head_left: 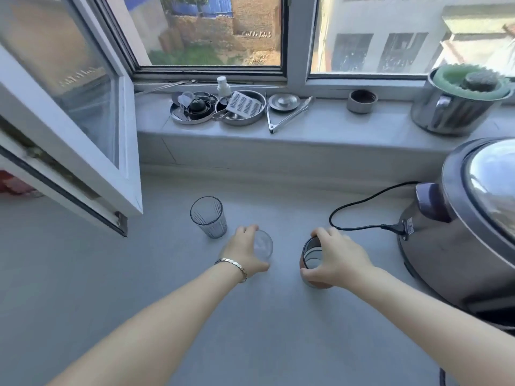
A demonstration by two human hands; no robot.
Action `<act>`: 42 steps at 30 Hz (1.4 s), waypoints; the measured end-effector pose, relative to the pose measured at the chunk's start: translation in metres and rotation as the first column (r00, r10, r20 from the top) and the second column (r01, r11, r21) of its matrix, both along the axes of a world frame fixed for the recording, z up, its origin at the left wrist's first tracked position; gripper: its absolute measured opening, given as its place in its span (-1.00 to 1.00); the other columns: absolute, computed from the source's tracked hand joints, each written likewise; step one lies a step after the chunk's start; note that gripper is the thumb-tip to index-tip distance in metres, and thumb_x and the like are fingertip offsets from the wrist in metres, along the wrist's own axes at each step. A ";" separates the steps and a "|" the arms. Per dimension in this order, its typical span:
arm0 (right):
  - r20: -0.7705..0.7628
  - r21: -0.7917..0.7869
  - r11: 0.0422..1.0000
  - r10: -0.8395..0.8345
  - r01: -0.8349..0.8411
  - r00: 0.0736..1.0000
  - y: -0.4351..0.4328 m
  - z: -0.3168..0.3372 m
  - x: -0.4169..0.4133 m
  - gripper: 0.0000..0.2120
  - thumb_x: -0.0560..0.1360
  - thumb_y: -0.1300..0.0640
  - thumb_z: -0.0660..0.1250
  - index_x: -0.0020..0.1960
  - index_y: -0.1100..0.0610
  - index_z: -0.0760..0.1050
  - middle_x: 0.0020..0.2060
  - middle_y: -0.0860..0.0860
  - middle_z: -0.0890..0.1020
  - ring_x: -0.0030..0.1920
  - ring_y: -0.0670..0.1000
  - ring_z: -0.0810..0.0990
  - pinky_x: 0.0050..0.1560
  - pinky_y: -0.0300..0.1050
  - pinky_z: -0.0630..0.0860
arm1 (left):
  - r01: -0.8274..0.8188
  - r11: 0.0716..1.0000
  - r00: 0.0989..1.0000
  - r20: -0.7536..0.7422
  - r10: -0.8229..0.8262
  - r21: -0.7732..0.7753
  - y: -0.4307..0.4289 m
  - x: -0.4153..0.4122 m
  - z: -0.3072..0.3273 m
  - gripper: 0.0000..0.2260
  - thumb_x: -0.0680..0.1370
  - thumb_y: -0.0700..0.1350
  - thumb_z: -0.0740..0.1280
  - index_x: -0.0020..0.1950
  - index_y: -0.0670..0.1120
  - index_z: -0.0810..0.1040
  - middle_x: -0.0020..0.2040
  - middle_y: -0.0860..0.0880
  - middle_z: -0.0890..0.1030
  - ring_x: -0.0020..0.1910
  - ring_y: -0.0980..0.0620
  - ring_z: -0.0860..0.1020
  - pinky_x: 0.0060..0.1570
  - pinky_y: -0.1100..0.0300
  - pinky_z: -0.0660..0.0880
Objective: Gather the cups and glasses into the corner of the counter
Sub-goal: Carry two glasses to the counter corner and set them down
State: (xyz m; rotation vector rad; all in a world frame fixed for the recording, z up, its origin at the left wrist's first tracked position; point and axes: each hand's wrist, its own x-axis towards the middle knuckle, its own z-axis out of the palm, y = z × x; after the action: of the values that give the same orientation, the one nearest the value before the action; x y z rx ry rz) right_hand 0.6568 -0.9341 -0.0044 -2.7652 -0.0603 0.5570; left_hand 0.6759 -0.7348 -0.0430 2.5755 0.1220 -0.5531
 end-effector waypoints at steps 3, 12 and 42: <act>0.028 -0.007 0.996 0.091 -0.091 0.995 0.020 0.011 -0.015 -0.31 0.27 -0.23 0.37 0.31 -0.03 0.27 0.17 -0.04 0.43 0.18 0.07 0.43 0.09 -0.09 0.44 | -0.106 0.992 0.994 0.025 0.108 -0.071 0.026 -0.047 0.007 -0.25 0.28 0.02 0.46 0.42 0.08 0.23 0.30 0.07 0.36 0.19 0.01 0.49 -0.02 0.20 0.48; 0.081 0.013 0.887 0.459 -0.461 0.885 0.164 0.044 -0.097 -0.28 0.26 -0.25 0.35 0.34 -0.06 0.25 0.20 -0.08 0.43 0.17 0.05 0.46 0.11 -0.12 0.47 | -0.442 0.888 0.884 0.106 0.456 -0.127 0.158 -0.236 0.048 -0.27 0.22 0.06 0.51 0.34 0.07 0.32 0.26 0.07 0.39 0.20 0.10 0.50 0.12 0.33 0.39; 0.125 0.027 -0.073 0.990 -0.997 -0.069 0.799 0.066 -0.655 -0.29 0.23 -0.28 0.37 0.31 -0.12 0.26 0.18 -0.10 0.44 0.17 0.04 0.49 0.06 -0.13 0.46 | -0.992 -0.090 -0.108 0.210 0.972 -0.093 0.552 -0.899 0.088 -0.21 0.26 0.06 0.49 0.43 0.06 0.23 0.33 0.04 0.37 0.25 0.04 0.45 0.16 0.25 0.40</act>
State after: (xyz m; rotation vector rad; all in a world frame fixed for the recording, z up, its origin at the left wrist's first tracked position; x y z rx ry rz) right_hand 0.0021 -0.1355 0.0616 -1.9873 -2.2881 0.6707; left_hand -0.2233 -0.1832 0.0452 1.6932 1.9061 0.4045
